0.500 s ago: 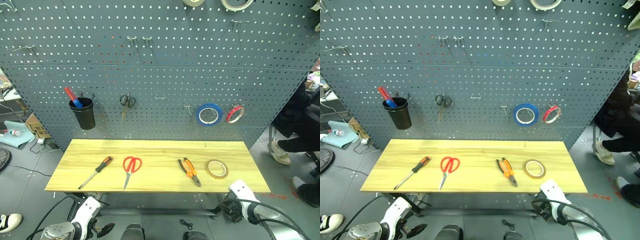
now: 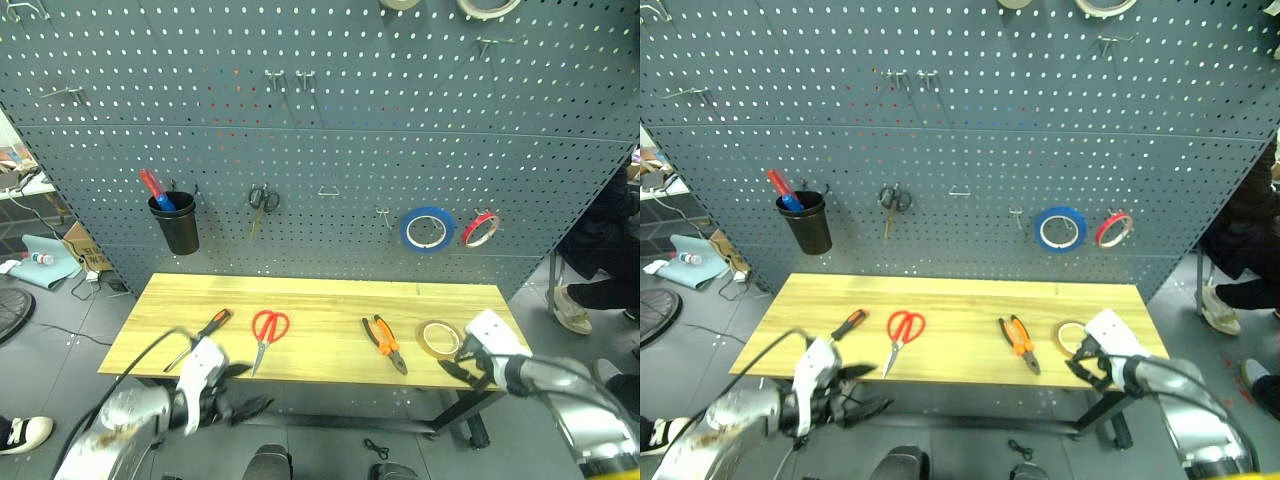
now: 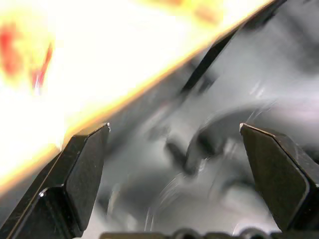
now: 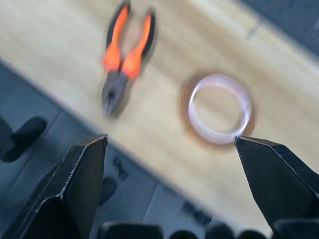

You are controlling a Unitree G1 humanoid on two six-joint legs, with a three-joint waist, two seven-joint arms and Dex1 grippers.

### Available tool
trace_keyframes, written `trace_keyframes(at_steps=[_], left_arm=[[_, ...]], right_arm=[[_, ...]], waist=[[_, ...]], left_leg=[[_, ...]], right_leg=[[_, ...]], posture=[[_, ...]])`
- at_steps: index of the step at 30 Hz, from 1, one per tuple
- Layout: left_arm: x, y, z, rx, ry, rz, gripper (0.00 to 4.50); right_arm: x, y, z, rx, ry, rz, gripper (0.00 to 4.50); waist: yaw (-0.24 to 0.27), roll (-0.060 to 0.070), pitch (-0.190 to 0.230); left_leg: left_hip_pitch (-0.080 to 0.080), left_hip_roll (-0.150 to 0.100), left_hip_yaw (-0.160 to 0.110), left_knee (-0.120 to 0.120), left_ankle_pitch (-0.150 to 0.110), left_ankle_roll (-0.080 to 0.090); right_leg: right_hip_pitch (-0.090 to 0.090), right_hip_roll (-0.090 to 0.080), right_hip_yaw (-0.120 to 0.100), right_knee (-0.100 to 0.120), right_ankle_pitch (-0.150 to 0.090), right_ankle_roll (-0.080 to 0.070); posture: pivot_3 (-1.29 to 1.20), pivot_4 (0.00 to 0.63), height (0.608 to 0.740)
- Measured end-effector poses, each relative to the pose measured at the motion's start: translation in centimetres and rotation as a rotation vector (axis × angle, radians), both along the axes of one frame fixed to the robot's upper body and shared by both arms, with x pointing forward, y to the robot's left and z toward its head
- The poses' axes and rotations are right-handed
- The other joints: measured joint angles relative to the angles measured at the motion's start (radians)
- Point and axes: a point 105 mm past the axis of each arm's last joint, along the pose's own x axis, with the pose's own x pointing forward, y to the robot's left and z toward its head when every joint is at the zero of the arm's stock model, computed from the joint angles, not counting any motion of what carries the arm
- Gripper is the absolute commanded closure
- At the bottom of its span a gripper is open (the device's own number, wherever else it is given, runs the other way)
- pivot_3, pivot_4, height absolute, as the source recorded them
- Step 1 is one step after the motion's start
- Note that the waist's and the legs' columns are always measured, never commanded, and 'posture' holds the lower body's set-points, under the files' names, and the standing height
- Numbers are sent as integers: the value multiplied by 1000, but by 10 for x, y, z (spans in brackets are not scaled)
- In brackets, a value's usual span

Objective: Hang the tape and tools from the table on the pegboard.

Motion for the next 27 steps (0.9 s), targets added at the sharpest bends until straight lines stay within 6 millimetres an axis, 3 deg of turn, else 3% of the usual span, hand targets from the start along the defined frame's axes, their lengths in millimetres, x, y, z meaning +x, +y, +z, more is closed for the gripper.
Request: trace_keyframes(at_steps=[5,8,11,15,19,27], left_arm=[[25,-47,45,-87,-183,-205,55],[34,-68,51,-133,-211,-296,55],[39,-72,47,-130,-206,-325,55],[41,-80,45,-146,-201,-354,55],[40,-78,45,-137,-198,-354,55],[30,-79,58,-142,-209,-363,55]], right_arm=[[39,-10,10,-25,8,48,0],[61,-5,13,-47,20,115,0],[70,0,8,-40,51,152,0],[77,4,-6,-44,129,184,0],[77,7,-10,-58,158,227,0],[83,13,-23,-95,154,251,0]], waist=[[-6,-9,34],[-17,-16,62],[-30,-25,94],[-37,-24,147],[-42,-24,184],[-44,-23,250]], left_leg=[[6,-8,0,4,0,0],[11,-10,-1,6,1,1],[12,-12,-2,7,1,1],[6,-13,-4,8,5,9],[-4,-14,-5,8,6,9],[-8,-16,-5,13,5,9]], right_leg=[[2,-5,7,21,0,0],[3,-3,13,31,0,0],[0,5,30,43,-1,-2],[-3,8,34,43,-2,-2],[-13,9,37,44,-2,-1],[-16,10,42,48,-3,0]], posture=[[158,122,740],[157,154,740],[155,215,740],[157,268,740],[166,291,740],[180,365,740]])
